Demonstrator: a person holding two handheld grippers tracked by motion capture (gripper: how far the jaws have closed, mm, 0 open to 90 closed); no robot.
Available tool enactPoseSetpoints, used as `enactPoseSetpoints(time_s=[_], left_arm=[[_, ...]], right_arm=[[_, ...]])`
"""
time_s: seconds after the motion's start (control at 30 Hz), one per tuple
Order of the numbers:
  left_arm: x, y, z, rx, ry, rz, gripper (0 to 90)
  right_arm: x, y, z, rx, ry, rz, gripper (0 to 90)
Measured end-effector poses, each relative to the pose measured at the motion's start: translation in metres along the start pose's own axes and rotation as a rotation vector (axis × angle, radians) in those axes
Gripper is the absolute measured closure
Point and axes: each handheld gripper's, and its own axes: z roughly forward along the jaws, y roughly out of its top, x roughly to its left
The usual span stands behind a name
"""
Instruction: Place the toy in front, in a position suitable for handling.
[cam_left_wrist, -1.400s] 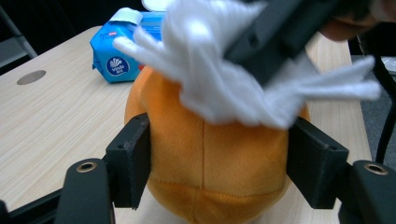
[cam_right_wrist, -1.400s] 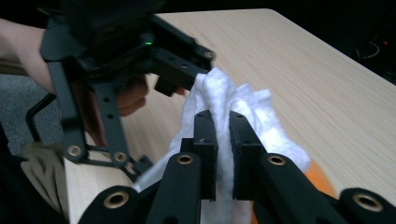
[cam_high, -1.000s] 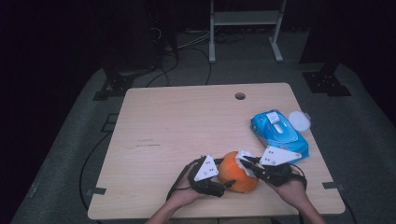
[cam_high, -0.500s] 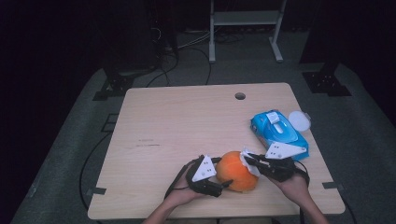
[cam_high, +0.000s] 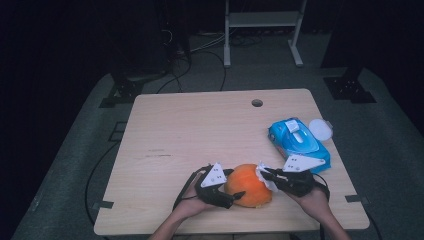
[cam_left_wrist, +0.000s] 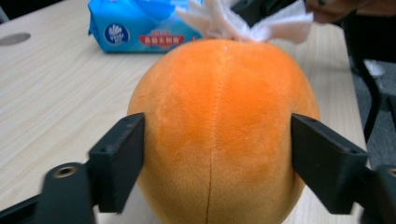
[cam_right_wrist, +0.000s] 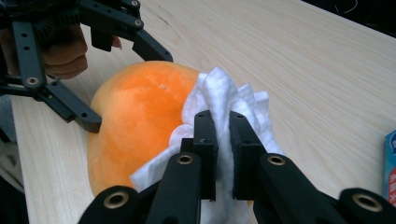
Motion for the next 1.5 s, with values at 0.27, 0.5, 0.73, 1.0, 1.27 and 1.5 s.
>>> enactPoseSetpoints(time_s=[0.27,0.5,0.73,1.0,1.27,1.5], left_arm=[[-0.003,0.002,-0.002,-0.032,0.000,0.036,21.1],[0.008,-0.003,-0.006,-0.018,0.007,-0.047,26.1],[-0.003,0.005,-0.002,-0.041,-0.002,0.011,20.5],[0.016,-0.007,-0.011,-0.030,0.026,-0.115,26.9],[0.029,-0.015,-0.015,-0.033,0.022,-0.177,26.9],[0.024,-0.015,-0.013,-0.043,0.011,-0.166,28.6]], right_arm=[[0.027,0.014,0.013,-0.019,0.053,-0.105,82.3],[0.000,0.000,0.006,0.009,0.011,-0.019,82.2],[0.012,0.006,0.012,-0.040,0.048,-0.040,82.2],[-0.005,-0.006,0.010,0.001,0.019,0.011,82.2],[0.016,0.002,0.008,-0.053,0.138,-0.024,82.2],[-0.003,-0.009,0.011,-0.006,0.071,0.040,82.3]])
